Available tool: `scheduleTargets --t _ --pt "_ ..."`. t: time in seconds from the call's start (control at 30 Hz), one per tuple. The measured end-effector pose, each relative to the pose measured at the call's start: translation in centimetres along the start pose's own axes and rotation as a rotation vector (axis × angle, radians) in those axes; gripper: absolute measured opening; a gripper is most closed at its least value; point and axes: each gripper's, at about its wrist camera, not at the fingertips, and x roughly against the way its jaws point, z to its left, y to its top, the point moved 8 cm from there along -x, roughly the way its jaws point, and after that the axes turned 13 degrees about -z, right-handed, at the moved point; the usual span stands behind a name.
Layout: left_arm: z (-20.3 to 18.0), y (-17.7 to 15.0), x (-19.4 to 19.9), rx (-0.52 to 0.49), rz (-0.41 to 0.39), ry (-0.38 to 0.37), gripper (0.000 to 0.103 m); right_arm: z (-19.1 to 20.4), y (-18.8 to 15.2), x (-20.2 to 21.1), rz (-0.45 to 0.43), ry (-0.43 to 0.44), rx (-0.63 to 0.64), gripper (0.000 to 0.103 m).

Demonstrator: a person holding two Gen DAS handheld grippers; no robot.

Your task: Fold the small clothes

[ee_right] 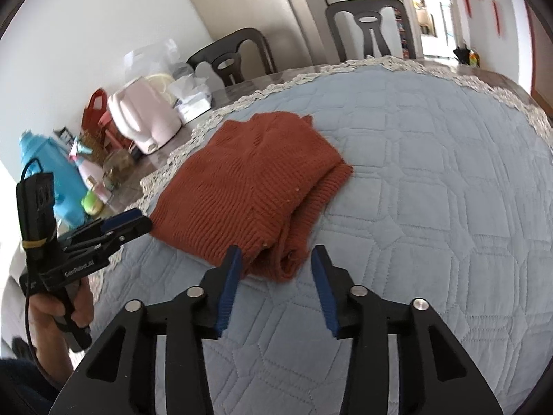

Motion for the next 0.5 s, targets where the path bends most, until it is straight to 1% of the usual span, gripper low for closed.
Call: scheduleTargets --t 0.07,0.17,0.27,0.33,0.4,0.5 --pt "0.7 0.1 0.0 0.018 -0.003 0.017 0.052 -0.3 -0.1 0.1 0.000 -0.007 -0.013 0.044" --pt "1.0 -0.7 0.3 0.043 0.009 0.010 0.052 -0.2 -0.5 0.6 0.001 -0.020 0.003 0.044" --pt "1.1 -2.0 0.8 0.042 0.035 0.013 0.052 0.1 -1.4 1.3 0.013 -0.077 0.089 0.044" --pt "1.1 -3.0 1.0 0.031 0.056 0.028 0.052 0.4 -2.1 1.6 0.027 -0.109 0.147 0.044" --pt "1.2 -3.6 0.9 0.026 0.081 0.044 0.052 0.4 -2.8 1.6 0.046 -0.124 0.176 0.044" --pt "1.3 -3.8 0.9 0.016 0.090 0.067 0.052 0.1 -3.9 1.4 0.075 -0.165 0.218 0.044"
